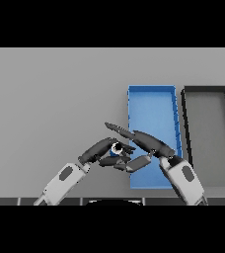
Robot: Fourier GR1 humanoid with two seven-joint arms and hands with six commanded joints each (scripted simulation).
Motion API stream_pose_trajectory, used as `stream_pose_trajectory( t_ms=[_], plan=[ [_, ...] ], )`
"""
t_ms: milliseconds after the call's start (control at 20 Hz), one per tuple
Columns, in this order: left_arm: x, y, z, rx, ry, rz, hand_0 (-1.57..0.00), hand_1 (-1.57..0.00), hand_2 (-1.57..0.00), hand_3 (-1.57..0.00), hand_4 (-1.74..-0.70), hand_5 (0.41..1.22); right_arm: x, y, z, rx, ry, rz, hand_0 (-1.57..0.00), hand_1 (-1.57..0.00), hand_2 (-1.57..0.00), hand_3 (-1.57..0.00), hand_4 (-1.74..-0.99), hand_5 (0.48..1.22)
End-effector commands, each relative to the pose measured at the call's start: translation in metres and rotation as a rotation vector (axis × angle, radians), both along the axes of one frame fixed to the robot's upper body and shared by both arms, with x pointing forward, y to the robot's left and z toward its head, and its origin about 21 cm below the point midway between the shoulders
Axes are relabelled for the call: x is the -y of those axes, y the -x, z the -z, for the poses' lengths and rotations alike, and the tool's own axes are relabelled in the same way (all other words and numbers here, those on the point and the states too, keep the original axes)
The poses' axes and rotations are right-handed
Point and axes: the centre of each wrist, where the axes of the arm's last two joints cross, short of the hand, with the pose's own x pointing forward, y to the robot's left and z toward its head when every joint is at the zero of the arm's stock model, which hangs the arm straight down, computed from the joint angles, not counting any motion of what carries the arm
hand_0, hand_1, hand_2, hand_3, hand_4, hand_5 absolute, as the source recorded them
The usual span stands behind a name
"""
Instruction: Pick up the blue pipe and place it into the blue bin.
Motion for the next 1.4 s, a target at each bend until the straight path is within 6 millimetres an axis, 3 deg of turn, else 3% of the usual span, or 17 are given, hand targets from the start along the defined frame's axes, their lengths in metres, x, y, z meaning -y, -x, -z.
stream_pose_trajectory(
  t_ms=[0, 150, 250, 350, 400, 450, 500, 600, 750, 900, 1100, 1150, 1250, 1350],
  plan=[
    [0.0, -0.001, 0.0, 0.001, -0.007, -0.01, -1.57, -1.57, -1.57, -1.54, -1.74, 1.221, -0.004, -0.001, 0.003, 0.002, 0.009, -0.014, 0.0, 0.0, 0.0, 0.0, -1.225, 0.529],
    [-0.006, -0.002, -0.002, 0.028, -0.029, -0.013, -1.57, -1.57, -1.57, -1.54, -1.74, 1.221, -0.023, -0.016, -0.003, 0.003, 0.012, -0.047, 0.0, 0.0, 0.0, 0.0, -1.218, 0.508],
    [-0.009, 0.001, 0.001, -0.006, -0.017, 0.008, -1.57, -1.57, -1.57, -1.48, -1.74, 1.221, -0.033, -0.019, -0.008, 0.003, 0.005, -0.087, -0.05, -0.08, -0.1, -0.05, -1.245, 0.506],
    [-0.009, -0.004, 0.0, 0.021, -0.155, 0.003, -1.18, -1.08, -1.06, -1.03, -1.68, 1.221, -0.044, -0.025, -0.012, 0.0, 0.031, -0.113, -0.35, -0.38, -0.38, -0.3, -1.335, 0.507],
    [-0.012, -0.004, -0.006, 0.011, -0.221, 0.016, -0.99, -0.88, -0.85, -0.82, -1.55, 1.221, -0.05, -0.023, -0.012, 0.002, 0.039, -0.135, -0.53, -0.53, -0.53, -0.44, -1.362, 0.508],
    [-0.012, -0.004, -0.007, 0.004, -0.243, 0.002, -0.82, -0.71, -0.68, -0.66, -1.48, 1.221, -0.052, -0.028, -0.014, 0.011, 0.052, -0.141, -0.72, -0.7, -0.74, -0.63, -1.43, 0.522],
    [-0.011, -0.003, -0.005, 0.014, -0.207, -0.006, -0.78, -0.71, -0.69, -0.58, -1.53, 1.221, -0.053, -0.028, -0.013, 0.001, 0.032, -0.165, -0.89, -0.87, -0.91, -0.77, -1.486, 0.55],
    [-0.004, -0.001, -0.007, 0.02, -0.15, -0.029, -1.06, -1.02, -0.97, -0.94, -1.61, 1.221, -0.053, -0.029, -0.008, -0.049, 0.007, -0.206, -1.13, -1.12, -1.14, -0.96, -1.562, 0.666],
    [-0.003, -0.001, -0.006, 0.015, -0.033, -0.028, -1.31, -1.29, -1.19, -1.25, -1.67, 1.221, -0.056, -0.029, -0.002, -0.101, -0.03, -0.217, -1.35, -1.34, -1.35, -1.26, -1.469, 0.905],
    [-0.007, -0.001, -0.006, 0.001, -0.014, -0.027, -1.44, -1.43, -1.35, -1.41, -1.71, 1.221, -0.056, -0.026, -0.002, 0.007, -0.021, -0.22, -1.46, -1.45, -1.46, -1.41, -1.447, 1.059],
    [-0.007, -0.003, -0.004, -0.009, -0.004, -0.036, -1.52, -1.51, -1.39, -1.5, -1.73, 1.221, -0.055, -0.025, -0.002, -0.001, -0.01, -0.212, -1.52, -1.52, -1.53, -1.51, -1.475, 1.155],
    [-0.011, -0.004, -0.008, 0.028, -0.011, -0.039, -1.43, -1.35, -1.22, -1.33, -1.65, 1.221, -0.057, -0.025, -0.004, 0.003, -0.039, -0.21, -1.53, -1.53, -1.53, -1.52, -1.48, 1.168],
    [-0.016, -0.005, -0.008, 0.093, -0.088, -0.005, -0.93, -0.87, -0.78, -0.85, -1.41, 1.221, -0.056, -0.026, -0.002, -0.024, -0.053, -0.208, -1.55, -1.55, -1.55, -1.54, -1.487, 1.187],
    [-0.018, -0.008, -0.009, 0.133, -0.133, 0.045, -0.59, -0.55, -0.5, -0.55, -1.22, 1.221, -0.055, -0.024, -0.006, -0.023, -0.03, -0.201, -1.56, -1.56, -1.56, -1.55, -1.49, 1.199]
  ],
)
